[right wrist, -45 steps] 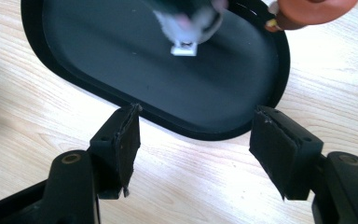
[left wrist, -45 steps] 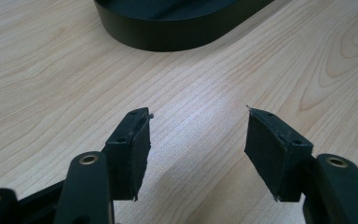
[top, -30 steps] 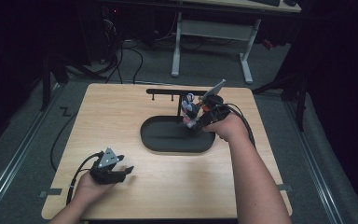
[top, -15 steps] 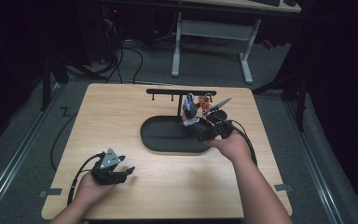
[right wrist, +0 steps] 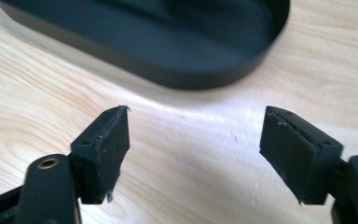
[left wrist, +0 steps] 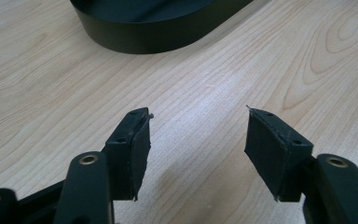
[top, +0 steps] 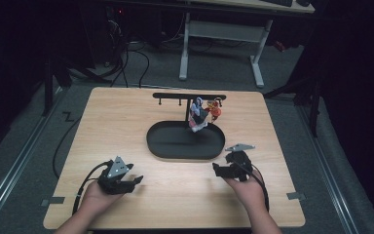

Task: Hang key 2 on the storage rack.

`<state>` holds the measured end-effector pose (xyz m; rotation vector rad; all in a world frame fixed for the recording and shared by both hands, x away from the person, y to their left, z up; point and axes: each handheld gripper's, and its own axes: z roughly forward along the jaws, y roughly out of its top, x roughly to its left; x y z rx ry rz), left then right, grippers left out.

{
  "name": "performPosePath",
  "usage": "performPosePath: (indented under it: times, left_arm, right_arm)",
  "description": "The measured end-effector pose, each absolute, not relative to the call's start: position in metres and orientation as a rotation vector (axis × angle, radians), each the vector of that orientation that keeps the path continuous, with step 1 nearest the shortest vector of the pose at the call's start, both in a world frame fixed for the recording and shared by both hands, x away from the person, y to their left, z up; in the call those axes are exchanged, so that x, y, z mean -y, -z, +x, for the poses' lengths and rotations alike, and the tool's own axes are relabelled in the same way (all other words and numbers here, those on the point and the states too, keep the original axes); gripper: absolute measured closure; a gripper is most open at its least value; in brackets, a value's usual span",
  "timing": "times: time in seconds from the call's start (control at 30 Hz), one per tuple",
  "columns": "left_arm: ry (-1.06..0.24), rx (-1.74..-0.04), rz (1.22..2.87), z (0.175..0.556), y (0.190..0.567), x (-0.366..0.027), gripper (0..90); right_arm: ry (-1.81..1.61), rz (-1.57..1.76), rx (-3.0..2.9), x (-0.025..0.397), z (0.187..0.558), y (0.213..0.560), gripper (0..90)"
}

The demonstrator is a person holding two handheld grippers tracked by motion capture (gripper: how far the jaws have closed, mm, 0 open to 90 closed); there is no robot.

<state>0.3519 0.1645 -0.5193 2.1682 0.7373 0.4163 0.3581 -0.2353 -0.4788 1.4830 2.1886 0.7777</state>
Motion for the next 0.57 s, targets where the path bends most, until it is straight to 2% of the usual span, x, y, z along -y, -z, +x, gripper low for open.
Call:
performPosePath:
  times: [0.3,0.33,0.57]
  left_arm:
    - [-0.417,-0.745,2.158,0.351,0.520,-0.163,40.0]
    - [-0.410,-0.750,2.150,0.351,0.519,-0.164,39.9]
    - [-0.423,-0.765,2.150,0.349,0.520,-0.164,36.0]
  right_arm:
    - [-1.000,1.476,-1.923,0.253,0.290,0.524,24.3]
    - [-1.009,1.506,-1.935,0.255,0.288,0.522,20.8]
    - [-1.080,1.472,-1.897,0.265,0.287,0.519,19.3]
